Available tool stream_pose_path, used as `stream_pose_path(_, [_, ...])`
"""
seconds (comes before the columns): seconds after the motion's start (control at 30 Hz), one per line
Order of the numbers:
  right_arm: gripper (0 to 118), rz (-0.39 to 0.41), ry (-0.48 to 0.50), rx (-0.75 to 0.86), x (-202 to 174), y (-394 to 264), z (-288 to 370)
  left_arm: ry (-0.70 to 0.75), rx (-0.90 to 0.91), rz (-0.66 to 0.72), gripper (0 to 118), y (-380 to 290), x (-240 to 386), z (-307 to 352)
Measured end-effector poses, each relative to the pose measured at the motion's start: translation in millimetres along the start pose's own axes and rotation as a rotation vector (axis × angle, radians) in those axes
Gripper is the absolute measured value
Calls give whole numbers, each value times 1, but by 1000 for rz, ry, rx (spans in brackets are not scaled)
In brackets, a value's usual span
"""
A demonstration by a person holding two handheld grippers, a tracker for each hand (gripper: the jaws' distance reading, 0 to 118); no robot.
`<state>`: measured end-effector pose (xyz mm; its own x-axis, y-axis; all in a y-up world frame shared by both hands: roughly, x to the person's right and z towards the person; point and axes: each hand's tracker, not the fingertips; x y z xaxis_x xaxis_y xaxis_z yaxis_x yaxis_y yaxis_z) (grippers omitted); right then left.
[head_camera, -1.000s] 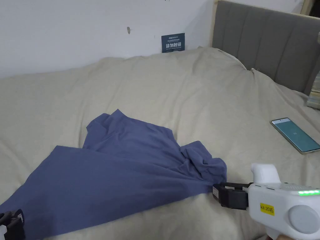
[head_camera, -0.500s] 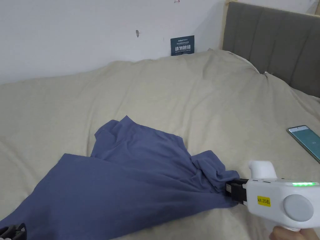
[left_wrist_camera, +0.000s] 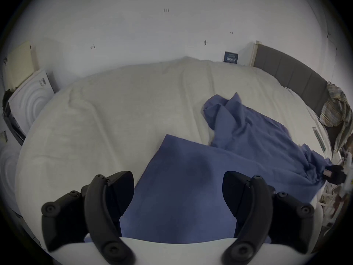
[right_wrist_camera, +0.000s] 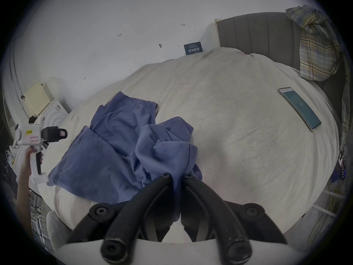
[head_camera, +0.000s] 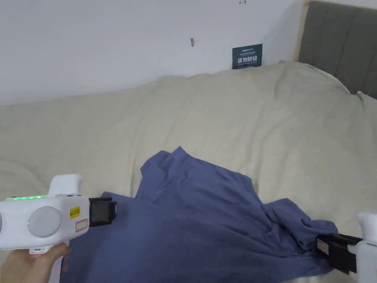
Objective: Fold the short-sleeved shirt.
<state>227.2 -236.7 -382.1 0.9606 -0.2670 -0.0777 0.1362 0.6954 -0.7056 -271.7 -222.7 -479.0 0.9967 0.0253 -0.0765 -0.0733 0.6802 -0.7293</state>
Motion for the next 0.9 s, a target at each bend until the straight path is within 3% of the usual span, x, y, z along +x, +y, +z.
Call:
stream_pose_path(0.17, [3,-41,10,13,6,9,-5,122,-41,-64,97,22,-3,-59])
stream_pose_path(0.27, [3,-29,8,16,0,12,-7,79,-68,-11,97,27,-12,-79])
stream_pose_path(0.43, [3,9,7,6,-4,15,-12,52,-89,-48,96,26,-12,-99])
stream_pose_path(0.57, [3,-6,11,7,-3,15,-14,34,-56,-54,68,19,-7,-88])
stream_pose_path(0.67, [3,-26,16,8,0,14,-15,51,-55,-86,4,19,-1,-77])
stream_pose_path(0.73, [3,-32,13,6,0,13,-14,69,-50,-165,3,15,-1,-70])
stream_pose_path(0.9, [3,-59,24,19,3,15,-6,17,16,-47,3,25,-14,-41])
